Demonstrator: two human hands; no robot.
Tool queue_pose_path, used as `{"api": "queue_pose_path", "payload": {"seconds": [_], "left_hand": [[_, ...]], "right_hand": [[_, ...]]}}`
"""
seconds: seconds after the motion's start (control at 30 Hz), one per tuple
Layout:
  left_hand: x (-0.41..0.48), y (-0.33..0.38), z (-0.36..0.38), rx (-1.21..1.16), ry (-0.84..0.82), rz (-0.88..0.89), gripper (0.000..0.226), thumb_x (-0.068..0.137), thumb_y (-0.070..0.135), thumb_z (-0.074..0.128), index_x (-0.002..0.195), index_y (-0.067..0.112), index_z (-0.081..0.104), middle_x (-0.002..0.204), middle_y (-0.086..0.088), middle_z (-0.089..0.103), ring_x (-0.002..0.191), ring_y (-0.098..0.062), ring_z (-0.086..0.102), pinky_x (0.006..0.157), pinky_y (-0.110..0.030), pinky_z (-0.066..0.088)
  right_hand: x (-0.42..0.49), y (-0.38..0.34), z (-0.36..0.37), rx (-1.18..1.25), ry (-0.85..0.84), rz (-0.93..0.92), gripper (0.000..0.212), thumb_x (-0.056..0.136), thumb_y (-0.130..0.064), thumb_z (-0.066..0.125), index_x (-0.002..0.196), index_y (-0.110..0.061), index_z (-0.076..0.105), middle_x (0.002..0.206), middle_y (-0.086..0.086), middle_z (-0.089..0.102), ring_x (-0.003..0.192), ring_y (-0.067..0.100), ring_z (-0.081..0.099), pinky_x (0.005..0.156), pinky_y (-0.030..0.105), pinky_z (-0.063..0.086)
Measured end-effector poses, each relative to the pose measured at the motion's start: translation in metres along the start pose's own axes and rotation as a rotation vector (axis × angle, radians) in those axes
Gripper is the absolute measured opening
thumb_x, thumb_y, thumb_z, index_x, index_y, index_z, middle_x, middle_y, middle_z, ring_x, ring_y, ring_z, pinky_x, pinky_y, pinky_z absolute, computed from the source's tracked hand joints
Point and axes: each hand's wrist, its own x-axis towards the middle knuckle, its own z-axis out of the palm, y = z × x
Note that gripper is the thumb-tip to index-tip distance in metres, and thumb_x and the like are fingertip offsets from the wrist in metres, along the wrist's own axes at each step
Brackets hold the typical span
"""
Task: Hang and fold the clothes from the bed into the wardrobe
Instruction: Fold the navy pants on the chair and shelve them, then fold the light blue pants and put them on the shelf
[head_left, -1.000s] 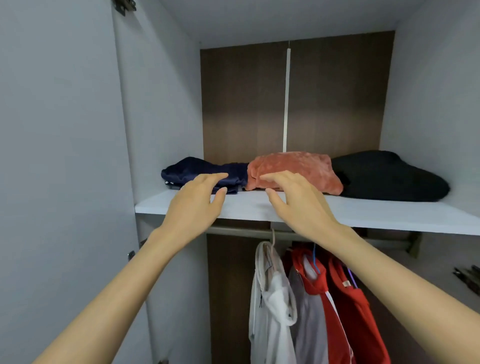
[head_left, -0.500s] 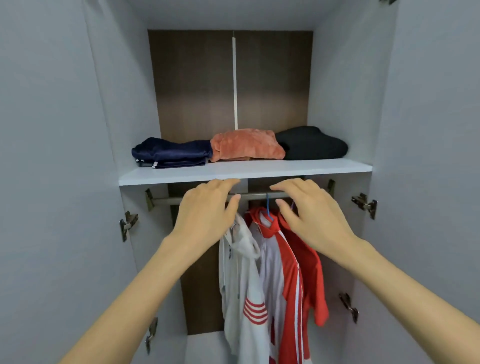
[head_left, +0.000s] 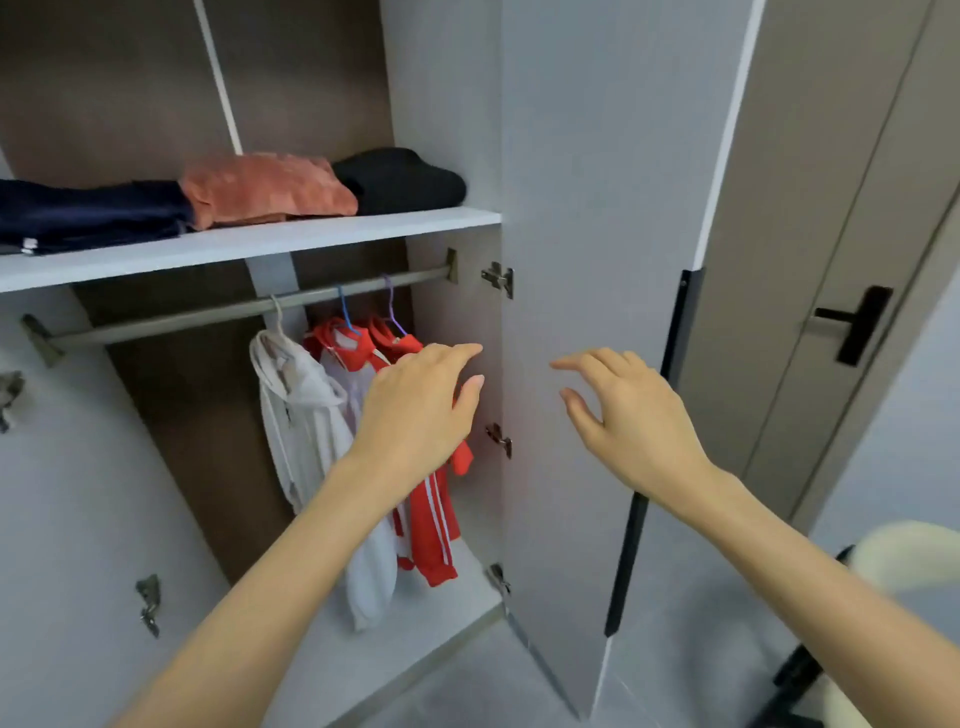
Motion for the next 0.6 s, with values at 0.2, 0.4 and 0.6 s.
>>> {"api": "queue_pose_path", "payload": {"seconds": [0.2, 0.4, 0.6], "left_hand": [[-0.010, 0.094, 0.058, -0.079, -0.145, 0.169, 0.042, 0.098, 0.037, 0.043, 0.139, 0.029, 0.044, 0.134, 0.002, 0.055, 0.118, -0.024, 0.053, 0.092, -0.035, 0.040], [-0.029, 0.211, 0.119, -0.168, -0.341, 0.329, 0.042, 0.100, 0.035, 0.041, 0.141, 0.028, 0.042, 0.131, 0.001, 0.055, 0.116, -0.024, 0.053, 0.087, -0.035, 0.040], [-0.060, 0.342, 0.169, -0.249, -0.467, 0.507, 0.043, 0.100, 0.035, 0.039, 0.143, 0.028, 0.039, 0.137, 0.001, 0.052, 0.120, -0.024, 0.050, 0.090, -0.038, 0.043]], "right_hand": [[-0.092, 0.074, -0.034, -0.108, -0.019, 0.204, 0.030, 0.095, -0.024, 0.052, 0.124, -0.021, 0.060, 0.121, -0.005, 0.061, 0.102, 0.024, 0.054, 0.080, 0.037, 0.045], [-0.199, 0.151, -0.086, -0.159, -0.048, 0.446, 0.030, 0.096, -0.024, 0.051, 0.125, -0.021, 0.059, 0.124, -0.002, 0.060, 0.109, 0.025, 0.053, 0.085, 0.041, 0.046], [-0.313, 0.217, -0.136, -0.206, -0.065, 0.664, 0.029, 0.096, -0.022, 0.052, 0.125, -0.021, 0.059, 0.123, -0.002, 0.061, 0.108, 0.024, 0.054, 0.084, 0.042, 0.045]]}}
